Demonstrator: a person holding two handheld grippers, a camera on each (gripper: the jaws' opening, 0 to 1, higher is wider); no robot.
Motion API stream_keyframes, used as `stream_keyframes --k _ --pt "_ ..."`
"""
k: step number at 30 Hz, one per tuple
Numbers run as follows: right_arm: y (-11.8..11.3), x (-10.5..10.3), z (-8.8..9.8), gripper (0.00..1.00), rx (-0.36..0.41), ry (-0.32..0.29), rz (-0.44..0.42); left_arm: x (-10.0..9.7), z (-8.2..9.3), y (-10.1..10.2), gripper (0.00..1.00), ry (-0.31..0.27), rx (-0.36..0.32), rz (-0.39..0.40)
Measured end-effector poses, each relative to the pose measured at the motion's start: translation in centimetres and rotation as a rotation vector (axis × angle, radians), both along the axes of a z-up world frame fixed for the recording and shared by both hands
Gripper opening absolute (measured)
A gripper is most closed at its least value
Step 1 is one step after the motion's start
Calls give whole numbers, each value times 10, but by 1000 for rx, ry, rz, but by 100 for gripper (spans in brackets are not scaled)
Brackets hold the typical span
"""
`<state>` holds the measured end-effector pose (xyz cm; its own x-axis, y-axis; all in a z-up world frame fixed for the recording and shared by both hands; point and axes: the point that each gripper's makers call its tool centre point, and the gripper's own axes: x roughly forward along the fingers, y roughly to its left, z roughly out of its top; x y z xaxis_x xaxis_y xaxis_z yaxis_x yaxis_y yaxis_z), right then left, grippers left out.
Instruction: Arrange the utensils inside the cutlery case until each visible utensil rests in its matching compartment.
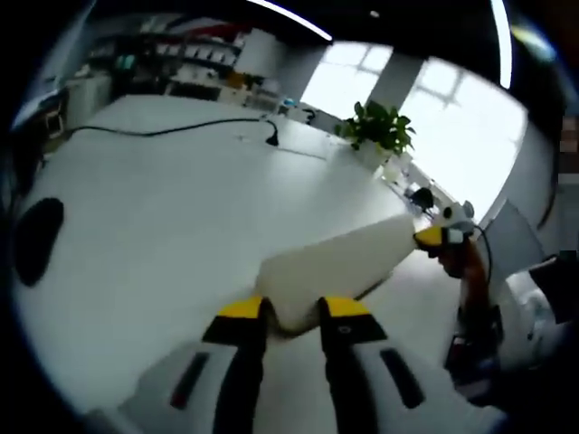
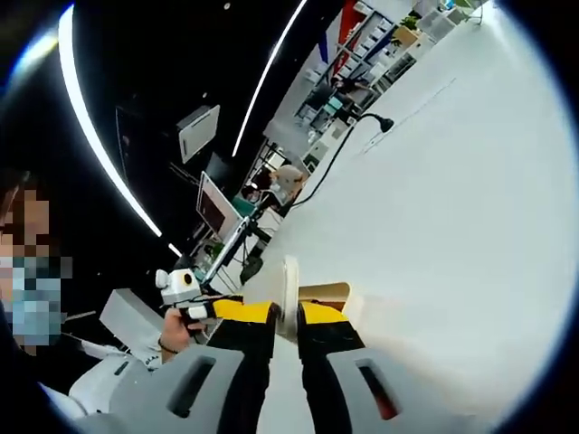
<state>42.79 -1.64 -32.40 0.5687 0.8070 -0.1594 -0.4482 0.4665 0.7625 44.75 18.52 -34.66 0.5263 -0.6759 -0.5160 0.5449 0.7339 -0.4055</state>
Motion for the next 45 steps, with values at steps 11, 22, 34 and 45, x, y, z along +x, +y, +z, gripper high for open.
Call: stream_keyframes --k 11,22,34,45 --pt "-7 -2 -13 13 -179 -90 -9 5 2 -2 22 -31 34 -11" --pt "-17 3 -16 14 -295 -162 -40 7 3 -3 20 -47 40 -10" --pt "-27 10 -23 16 -367 -178 -86 7 6 -10 14 -51 20 -18" --pt "-52 -6 -28 21 -400 -169 -82 1 10 -6 10 -94 31 -26"
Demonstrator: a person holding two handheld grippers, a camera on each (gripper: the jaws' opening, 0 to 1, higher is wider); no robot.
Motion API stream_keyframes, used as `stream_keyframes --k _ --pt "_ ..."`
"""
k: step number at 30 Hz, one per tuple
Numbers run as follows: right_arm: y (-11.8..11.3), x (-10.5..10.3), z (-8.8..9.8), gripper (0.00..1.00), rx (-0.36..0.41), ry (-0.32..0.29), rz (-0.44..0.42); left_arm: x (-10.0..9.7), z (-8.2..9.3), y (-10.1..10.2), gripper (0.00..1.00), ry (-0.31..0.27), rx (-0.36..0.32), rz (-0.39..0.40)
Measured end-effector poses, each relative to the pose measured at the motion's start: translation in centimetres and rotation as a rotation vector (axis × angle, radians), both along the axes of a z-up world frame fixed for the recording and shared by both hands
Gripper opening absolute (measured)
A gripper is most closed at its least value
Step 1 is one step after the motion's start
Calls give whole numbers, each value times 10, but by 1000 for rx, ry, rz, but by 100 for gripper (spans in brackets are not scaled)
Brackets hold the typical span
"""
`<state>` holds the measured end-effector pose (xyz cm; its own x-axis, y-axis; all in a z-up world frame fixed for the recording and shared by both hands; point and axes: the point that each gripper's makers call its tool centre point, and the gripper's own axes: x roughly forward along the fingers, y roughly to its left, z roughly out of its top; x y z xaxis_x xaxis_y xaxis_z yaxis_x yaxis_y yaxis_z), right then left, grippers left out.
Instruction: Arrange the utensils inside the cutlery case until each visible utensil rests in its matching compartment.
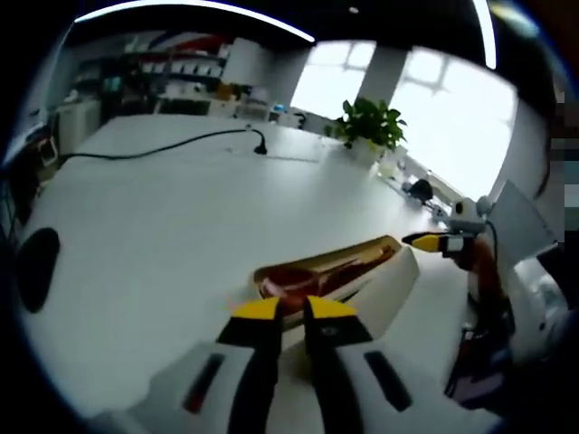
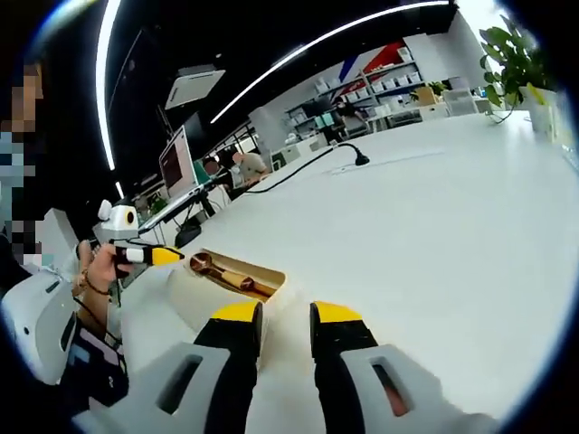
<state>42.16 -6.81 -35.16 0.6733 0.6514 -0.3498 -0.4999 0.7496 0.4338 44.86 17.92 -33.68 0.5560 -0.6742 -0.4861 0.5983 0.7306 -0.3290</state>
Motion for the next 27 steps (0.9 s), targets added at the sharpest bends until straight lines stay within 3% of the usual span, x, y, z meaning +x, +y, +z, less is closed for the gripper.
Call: stream_keyframes --k 9,15,21,27 --pt "6 -9 4 23 60 8 34 -18 -4 5 12 44 -42 -14" --pt "7 -15 1 23 60 26 51 -32 -9 3 15 67 -70 -28" --pt "12 -19 2 17 87 31 65 -41 -14 2 17 82 -96 -17" --pt "12 -26 0 17 85 41 74 -49 -20 -1 16 92 -113 -7"
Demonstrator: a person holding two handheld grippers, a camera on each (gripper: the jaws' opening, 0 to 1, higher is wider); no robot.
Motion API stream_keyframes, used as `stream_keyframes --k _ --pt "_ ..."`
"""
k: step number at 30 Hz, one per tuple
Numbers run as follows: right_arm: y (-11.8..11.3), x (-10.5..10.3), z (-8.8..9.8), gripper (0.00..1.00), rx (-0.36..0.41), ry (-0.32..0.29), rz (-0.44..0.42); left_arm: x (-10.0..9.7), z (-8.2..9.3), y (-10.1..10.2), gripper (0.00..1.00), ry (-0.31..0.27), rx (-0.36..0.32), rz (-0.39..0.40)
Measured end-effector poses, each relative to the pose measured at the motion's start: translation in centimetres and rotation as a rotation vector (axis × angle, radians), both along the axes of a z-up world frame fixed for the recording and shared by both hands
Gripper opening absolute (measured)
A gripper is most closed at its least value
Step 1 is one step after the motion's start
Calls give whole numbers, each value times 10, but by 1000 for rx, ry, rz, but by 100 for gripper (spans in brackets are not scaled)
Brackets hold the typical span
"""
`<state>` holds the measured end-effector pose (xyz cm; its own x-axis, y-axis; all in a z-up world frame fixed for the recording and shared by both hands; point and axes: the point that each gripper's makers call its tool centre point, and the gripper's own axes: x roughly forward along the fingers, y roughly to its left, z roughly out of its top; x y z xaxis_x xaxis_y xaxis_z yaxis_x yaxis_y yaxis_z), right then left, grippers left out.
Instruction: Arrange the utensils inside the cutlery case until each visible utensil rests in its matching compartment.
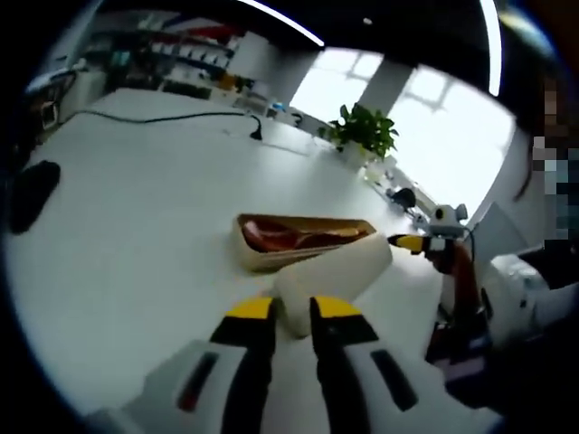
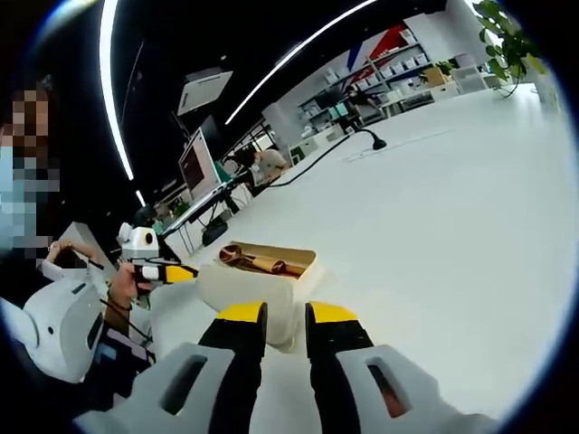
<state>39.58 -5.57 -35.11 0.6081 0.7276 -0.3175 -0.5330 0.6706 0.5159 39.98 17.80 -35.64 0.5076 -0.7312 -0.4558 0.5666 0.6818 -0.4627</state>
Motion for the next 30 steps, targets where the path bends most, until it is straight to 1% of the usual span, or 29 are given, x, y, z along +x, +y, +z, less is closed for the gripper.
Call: stream_keyframes --k 8,13,20,23,26,30 --pt "0 -4 -6 17 0 19 -7 -3 -1 -2 15 -5 -16 9" --pt "3 -5 -8 16 11 28 -5 -4 -2 -1 15 -8 -10 12" --pt "9 -6 -12 15 18 39 4 -4 -5 0 14 1 -15 26" --pt "10 -5 -14 13 16 44 0 -5 -9 -1 13 14 -19 29" --pt "10 -6 -14 12 18 50 -10 -4 -9 -1 13 49 -66 60" --pt "10 -7 -14 12 6 50 -30 -4 -10 -2 12 57 -90 71"
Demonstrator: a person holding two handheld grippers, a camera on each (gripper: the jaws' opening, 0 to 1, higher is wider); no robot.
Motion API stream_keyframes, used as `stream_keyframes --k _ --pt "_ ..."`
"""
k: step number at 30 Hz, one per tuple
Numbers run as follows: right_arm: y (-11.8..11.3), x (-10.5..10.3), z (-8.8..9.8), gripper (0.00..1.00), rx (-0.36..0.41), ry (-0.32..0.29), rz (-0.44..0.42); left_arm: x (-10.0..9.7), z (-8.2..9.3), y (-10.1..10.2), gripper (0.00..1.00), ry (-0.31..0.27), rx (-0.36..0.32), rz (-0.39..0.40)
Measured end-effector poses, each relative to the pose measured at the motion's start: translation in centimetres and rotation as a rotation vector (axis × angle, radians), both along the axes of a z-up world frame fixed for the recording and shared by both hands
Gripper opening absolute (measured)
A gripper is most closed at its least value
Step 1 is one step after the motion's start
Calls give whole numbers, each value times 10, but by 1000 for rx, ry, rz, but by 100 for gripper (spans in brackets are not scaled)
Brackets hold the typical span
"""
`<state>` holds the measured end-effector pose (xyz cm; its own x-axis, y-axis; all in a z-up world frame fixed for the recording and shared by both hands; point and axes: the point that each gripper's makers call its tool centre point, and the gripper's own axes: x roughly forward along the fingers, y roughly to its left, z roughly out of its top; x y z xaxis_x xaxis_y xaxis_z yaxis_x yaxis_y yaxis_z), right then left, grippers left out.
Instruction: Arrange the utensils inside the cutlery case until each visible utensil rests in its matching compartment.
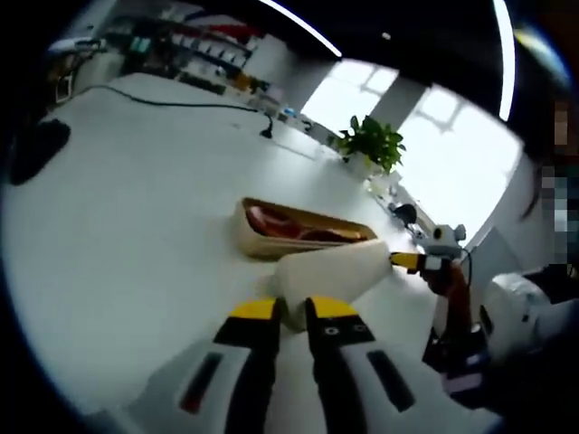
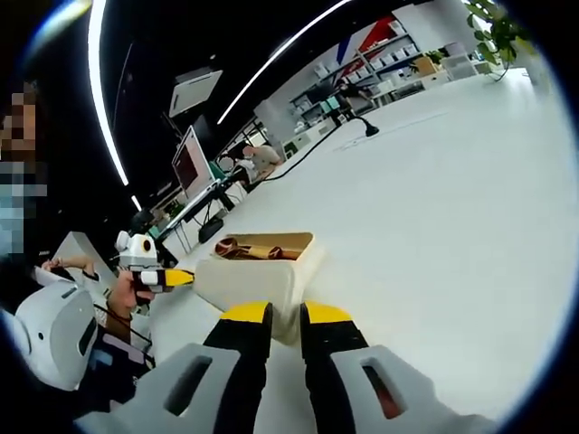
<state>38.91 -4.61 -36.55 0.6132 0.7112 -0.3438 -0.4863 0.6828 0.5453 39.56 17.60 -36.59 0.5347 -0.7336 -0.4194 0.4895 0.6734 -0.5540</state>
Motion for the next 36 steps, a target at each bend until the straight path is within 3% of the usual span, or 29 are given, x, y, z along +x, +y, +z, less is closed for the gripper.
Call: stream_keyframes --k 12,22,36 --pt "4 2 16 11 6 -40 -24 8 8 5 12 -28 -30 56" --pt "14 10 25 11 52 -38 -34 30 28 15 12 -82 -60 133" --pt "14 24 26 11 39 -50 -66 58 40 8 13 -155 39 93"
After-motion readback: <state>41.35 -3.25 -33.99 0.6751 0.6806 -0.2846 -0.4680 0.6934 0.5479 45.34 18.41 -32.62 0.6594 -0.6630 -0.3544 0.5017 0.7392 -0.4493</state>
